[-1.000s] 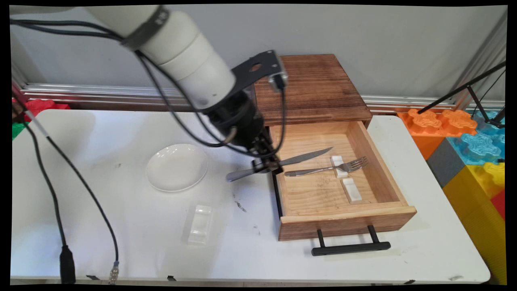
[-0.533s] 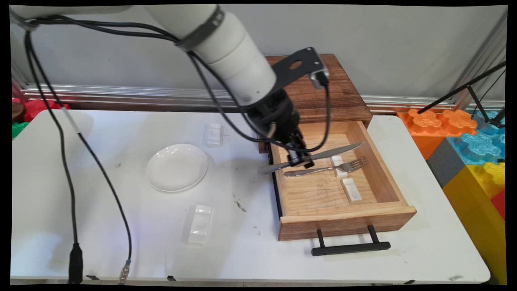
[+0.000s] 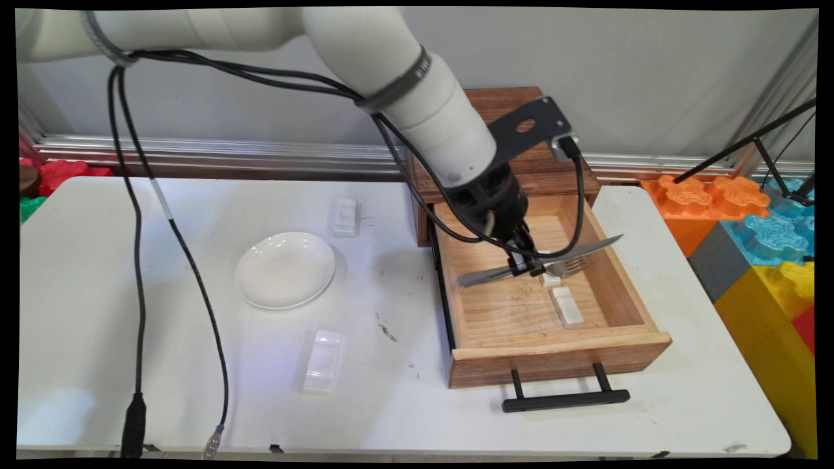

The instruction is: Place the picked object into the drawer

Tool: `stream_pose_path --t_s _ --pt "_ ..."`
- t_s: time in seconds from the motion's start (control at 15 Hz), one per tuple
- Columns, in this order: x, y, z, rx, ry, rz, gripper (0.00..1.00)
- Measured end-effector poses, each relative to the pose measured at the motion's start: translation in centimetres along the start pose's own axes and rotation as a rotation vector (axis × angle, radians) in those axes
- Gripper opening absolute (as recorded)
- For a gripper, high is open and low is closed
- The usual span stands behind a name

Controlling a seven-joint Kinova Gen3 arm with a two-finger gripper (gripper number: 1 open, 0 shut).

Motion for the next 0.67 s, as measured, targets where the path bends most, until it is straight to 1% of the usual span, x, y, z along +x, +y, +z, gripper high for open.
stream_pose_path --t_s 0.33,0.67 --pt "0.0 -0.5 3.4 0.000 0.008 -0.002 0.00" --pt "-0.3 -0.9 6.0 0.001 0.012 -0.008 0.00"
